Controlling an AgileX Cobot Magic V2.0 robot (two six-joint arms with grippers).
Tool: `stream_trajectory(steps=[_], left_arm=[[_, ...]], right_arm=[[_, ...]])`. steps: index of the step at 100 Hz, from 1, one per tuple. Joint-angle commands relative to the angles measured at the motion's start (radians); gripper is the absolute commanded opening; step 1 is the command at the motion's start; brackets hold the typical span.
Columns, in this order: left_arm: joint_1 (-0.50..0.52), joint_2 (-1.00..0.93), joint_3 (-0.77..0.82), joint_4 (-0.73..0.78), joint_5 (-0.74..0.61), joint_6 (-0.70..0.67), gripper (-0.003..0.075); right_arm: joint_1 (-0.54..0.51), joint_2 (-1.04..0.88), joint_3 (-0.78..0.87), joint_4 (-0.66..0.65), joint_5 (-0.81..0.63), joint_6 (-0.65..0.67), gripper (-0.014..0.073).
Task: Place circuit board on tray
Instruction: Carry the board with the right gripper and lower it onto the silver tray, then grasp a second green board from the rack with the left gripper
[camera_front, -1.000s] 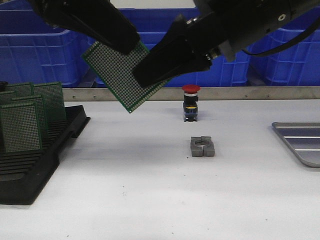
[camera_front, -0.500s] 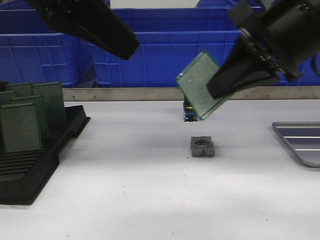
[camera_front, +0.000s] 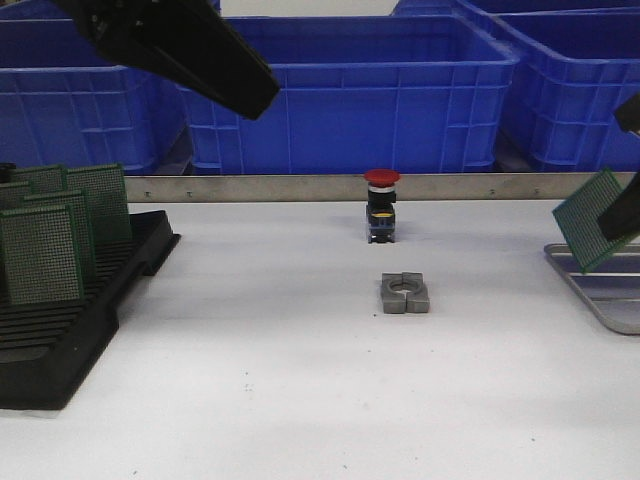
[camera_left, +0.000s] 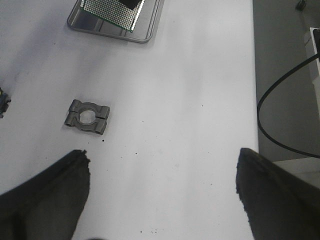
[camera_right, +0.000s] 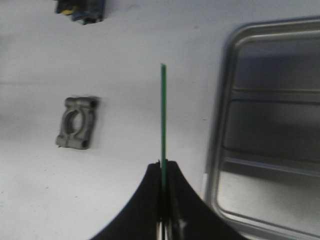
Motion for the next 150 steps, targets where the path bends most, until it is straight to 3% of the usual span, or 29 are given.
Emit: stream_trajectory(steps=[1, 32, 39, 54, 61, 65, 110, 150], left_arm=[[-0.009, -0.044, -0.028, -0.064, -0.001, -0.009, 0.0568], [-0.009, -0.044, -0.028, -0.064, -0.001, -0.009, 0.0568], [-0.009, -0.044, -0.028, -0.064, -0.001, -0.009, 0.0568], [-0.009, -0.044, -0.028, -0.021, -0.006, -0.009, 0.0568], [-0.008, -0.044, -0.028, 0.005, -0.027, -0.009, 0.0568], [-0.008, -0.044, -0.028, 0.023, -0.034, -0.009, 0.0568], [0.083, -0.044, -0.028, 0.575, -0.079, -0.016, 0.0567], [0.189, -0.040, -0.027, 0.614, -0.124, -0.016, 0.0568]], right_arm=[[-0.031, -0.005, -0.015, 0.028, -0.011, -0.002, -0.0068], [-0.050, 0.030, -0.015, 0.028, -0.084, -0.004, -0.0039], [-0.050, 0.030, -0.015, 0.028, -0.091, -0.005, 0.0069], [-0.051, 0.030, -0.015, 0.021, -0.122, -0.006, 0.0496], [-0.051, 0.029, -0.015, 0.015, -0.145, -0.006, 0.0626], [-0.051, 0.029, -0.015, 0.010, -0.156, -0.006, 0.0657], [-0.051, 0.028, -0.015, 0.005, -0.151, -0.006, 0.0662], [-0.051, 0.028, -0.015, 0.005, -0.147, -0.006, 0.0662]])
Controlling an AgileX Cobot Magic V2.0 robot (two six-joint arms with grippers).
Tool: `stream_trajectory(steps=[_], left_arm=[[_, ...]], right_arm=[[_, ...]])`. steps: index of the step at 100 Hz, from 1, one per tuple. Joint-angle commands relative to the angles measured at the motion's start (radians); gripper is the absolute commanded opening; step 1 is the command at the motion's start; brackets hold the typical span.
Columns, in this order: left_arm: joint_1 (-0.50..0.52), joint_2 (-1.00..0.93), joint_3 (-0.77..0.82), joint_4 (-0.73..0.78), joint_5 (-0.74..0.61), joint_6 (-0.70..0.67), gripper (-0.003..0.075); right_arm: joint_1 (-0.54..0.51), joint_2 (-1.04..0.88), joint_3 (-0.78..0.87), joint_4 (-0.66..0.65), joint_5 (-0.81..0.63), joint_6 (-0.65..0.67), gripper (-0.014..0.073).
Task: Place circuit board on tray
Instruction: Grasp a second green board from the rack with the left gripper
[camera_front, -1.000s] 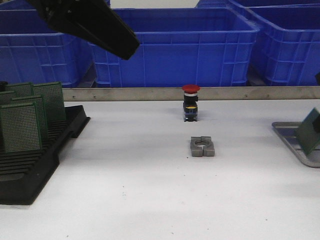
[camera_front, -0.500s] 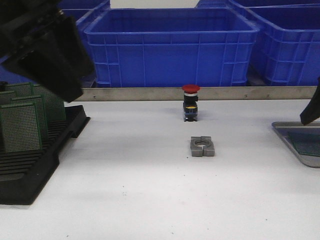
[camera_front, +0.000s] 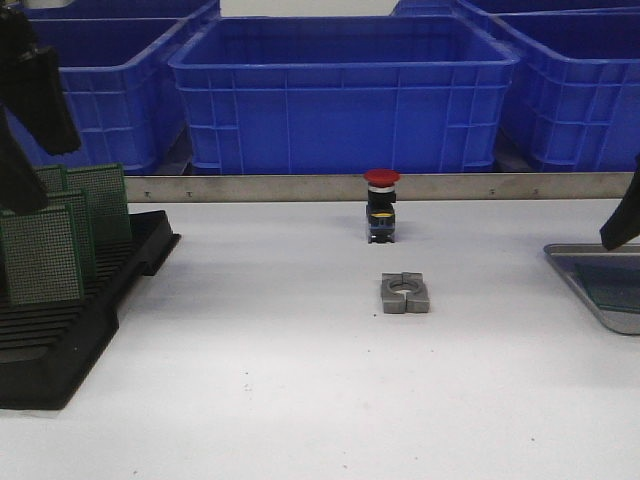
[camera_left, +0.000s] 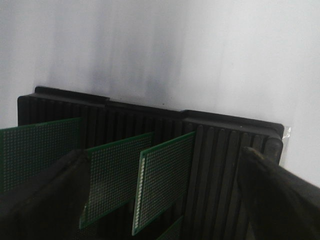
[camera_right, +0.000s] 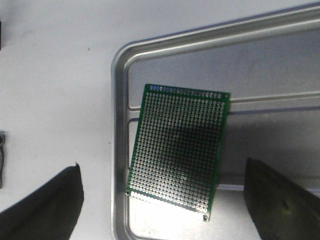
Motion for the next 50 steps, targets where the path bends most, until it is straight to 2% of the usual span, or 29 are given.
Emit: stream_trajectory(steps=[1, 50], left_arm=[[0.017, -0.039, -0.027, -0.023, -0.021, -0.013, 0.0568], [0.019, 0.099, -0.027, 0.015, -0.019, -0.013, 0.0567]], right_arm=[[-0.005, -0.039, -0.015, 0.018, 0.011, -0.007, 0.0662], [-0.005, -0.039, -0.015, 0.018, 0.020, -0.007, 0.0662]])
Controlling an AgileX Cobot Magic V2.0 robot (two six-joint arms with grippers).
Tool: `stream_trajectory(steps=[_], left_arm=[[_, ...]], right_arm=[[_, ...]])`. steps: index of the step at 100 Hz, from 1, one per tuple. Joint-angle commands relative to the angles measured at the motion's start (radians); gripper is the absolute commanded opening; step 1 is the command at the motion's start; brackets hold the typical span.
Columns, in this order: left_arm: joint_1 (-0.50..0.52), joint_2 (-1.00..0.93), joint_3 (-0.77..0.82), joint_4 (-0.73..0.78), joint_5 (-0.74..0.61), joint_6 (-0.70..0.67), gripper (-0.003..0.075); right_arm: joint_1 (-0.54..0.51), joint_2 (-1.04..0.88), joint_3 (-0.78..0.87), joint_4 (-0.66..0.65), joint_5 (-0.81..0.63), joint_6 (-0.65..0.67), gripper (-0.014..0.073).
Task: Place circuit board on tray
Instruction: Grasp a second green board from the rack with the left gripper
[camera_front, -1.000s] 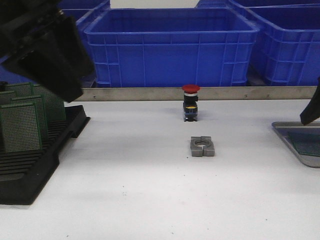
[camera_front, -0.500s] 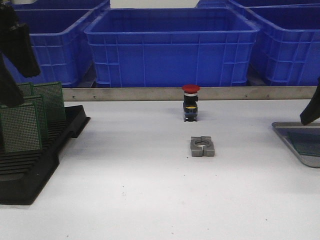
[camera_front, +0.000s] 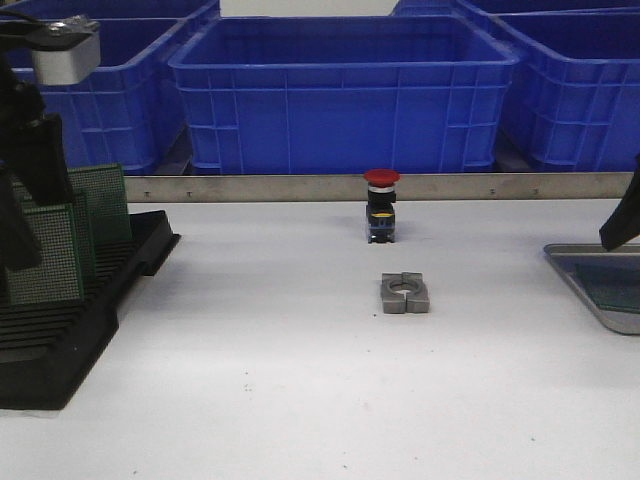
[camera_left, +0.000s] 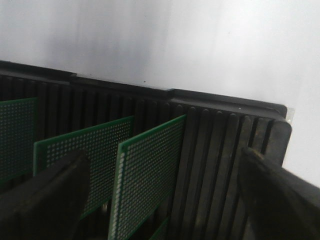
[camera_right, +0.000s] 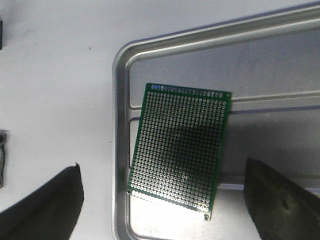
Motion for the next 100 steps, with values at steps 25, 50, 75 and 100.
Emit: stream_trajectory(steps=[25, 50, 75, 100], left_arm=[[0.001, -0.009, -0.028, -0.015, 0.018, -0.011, 0.0452], [0.001, -0.009, -0.028, -0.012, 0.042, -0.011, 0.0020], [-0.003, -0.011, -0.145, -0.015, 0.208, -0.011, -0.0020], [-0.005, -0.018, -0.276, -0.230, 0.301, -0.019, -0.0020]], right_arm=[[-0.005, -0.039, -0.015, 0.018, 0.018, -0.007, 0.0662], [-0.005, -0.039, -0.015, 0.018, 0.018, -0.007, 0.0662], [-0.005, -0.039, -0.015, 0.018, 0.021, -0.007, 0.0662], [0.024, -0.039, -0.033, 0.064, 0.128, -0.140, 0.0662]])
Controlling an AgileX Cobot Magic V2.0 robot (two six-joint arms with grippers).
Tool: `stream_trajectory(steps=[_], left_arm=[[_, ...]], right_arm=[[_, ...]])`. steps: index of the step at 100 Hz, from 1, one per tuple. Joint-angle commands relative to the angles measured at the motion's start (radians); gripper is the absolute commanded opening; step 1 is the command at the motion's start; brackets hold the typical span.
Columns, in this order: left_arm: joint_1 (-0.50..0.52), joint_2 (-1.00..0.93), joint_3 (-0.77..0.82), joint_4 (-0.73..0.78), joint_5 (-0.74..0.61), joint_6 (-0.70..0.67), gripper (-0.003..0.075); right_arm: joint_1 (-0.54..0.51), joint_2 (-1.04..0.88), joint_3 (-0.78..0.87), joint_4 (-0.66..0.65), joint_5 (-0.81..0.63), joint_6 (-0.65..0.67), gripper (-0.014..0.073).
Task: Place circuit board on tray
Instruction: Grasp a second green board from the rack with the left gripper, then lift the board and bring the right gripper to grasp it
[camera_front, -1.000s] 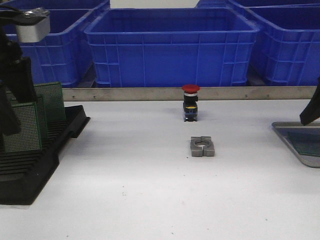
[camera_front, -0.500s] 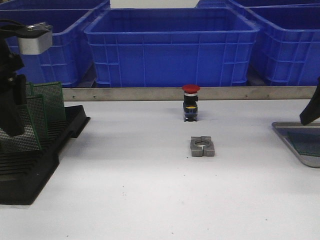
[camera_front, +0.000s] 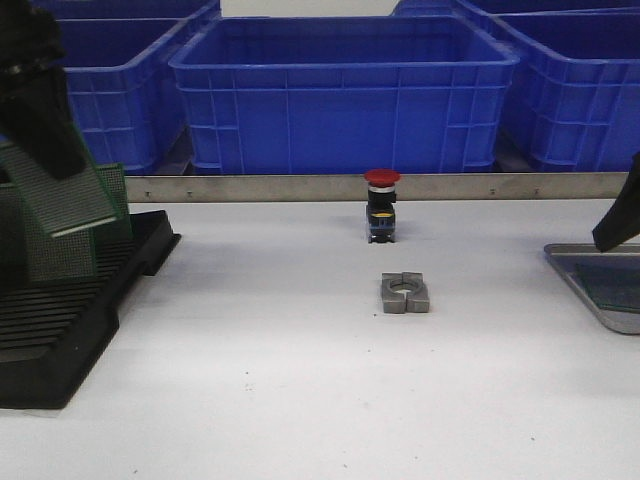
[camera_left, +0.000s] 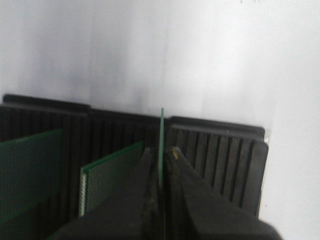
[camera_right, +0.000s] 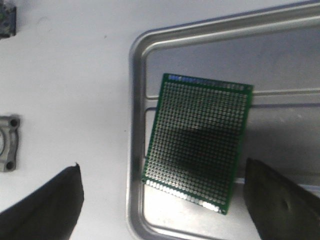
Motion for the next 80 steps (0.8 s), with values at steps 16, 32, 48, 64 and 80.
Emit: stream_trajectory(steps=[16, 32, 48, 64, 80], left_arm=[[-0.011, -0.050, -0.052, -0.385, 0.074, -0.012, -0.0020], [-0.062, -0.050, -0.052, -0.438, 0.074, -0.012, -0.0020], [-0.131, -0.050, -0.052, -0.440, 0.074, -0.012, -0.0020], [-0.197, -0.042, -0.052, -0.443, 0.074, -0.012, -0.0020], [-0.251, -0.042, -0.052, -0.443, 0.074, -0.012, -0.0020]], right_arm=[[0.094, -0.039, -0.060, 0.209, 0.227, -0.360, 0.0662], [0.204, -0.039, -0.064, 0.299, 0.378, -0.645, 0.0662], [0.318, -0.039, -0.064, 0.318, 0.428, -0.861, 0.0662], [0.433, -0.039, -0.064, 0.320, 0.428, -0.953, 0.0662], [0.508, -0.039, -0.064, 0.374, 0.430, -0.961, 0.0662]])
